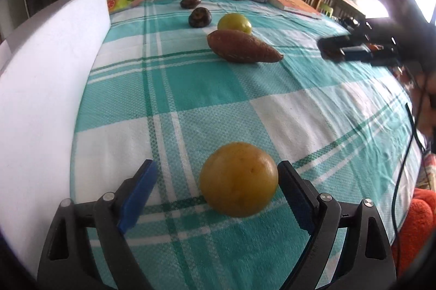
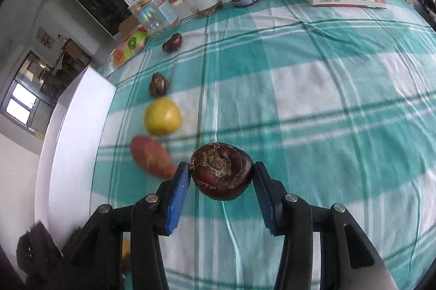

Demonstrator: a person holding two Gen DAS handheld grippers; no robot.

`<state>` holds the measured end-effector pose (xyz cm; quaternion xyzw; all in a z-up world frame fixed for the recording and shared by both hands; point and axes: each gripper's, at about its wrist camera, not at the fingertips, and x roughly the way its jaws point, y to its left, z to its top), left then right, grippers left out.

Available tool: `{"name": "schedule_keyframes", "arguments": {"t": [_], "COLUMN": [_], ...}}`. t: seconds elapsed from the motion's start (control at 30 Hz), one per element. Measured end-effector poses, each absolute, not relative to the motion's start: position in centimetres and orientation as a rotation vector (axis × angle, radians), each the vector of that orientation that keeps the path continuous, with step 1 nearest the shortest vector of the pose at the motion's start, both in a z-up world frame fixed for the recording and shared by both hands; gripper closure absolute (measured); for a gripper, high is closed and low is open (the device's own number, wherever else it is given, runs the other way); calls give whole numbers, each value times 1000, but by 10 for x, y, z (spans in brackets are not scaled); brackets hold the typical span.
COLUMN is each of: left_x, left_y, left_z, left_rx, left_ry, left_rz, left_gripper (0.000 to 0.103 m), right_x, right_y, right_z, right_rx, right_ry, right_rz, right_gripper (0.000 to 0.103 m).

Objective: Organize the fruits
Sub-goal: 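Carry pear and date over the white box and open both grippers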

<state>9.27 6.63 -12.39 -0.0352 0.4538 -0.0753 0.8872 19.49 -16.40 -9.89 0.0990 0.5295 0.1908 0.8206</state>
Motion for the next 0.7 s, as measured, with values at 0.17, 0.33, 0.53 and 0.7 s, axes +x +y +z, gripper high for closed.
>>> {"name": "schedule_keyframes", "arguments": {"t": [0.17, 0.33, 0.53, 0.7], "left_x": [93, 84, 50, 15], "left_y": [63, 48, 80, 144], "left_z": [-119, -120, -53, 30], "left_rx": [-64, -15, -270, -309], "left_ry": [932, 942, 885, 706], "left_rz": [-150, -161, -273, -203], "left_gripper": [15, 52, 52, 52], "right_x": [110, 79, 69, 54], "right_y": [-175, -174, -138, -41], "right_z": [-109, -114, -82, -22], "right_rx": [236, 318, 245, 188], "right_ry": [1045, 1017, 992, 901], "right_rz": [392, 391, 461, 725], "right_gripper": [56, 56, 56, 56]}}
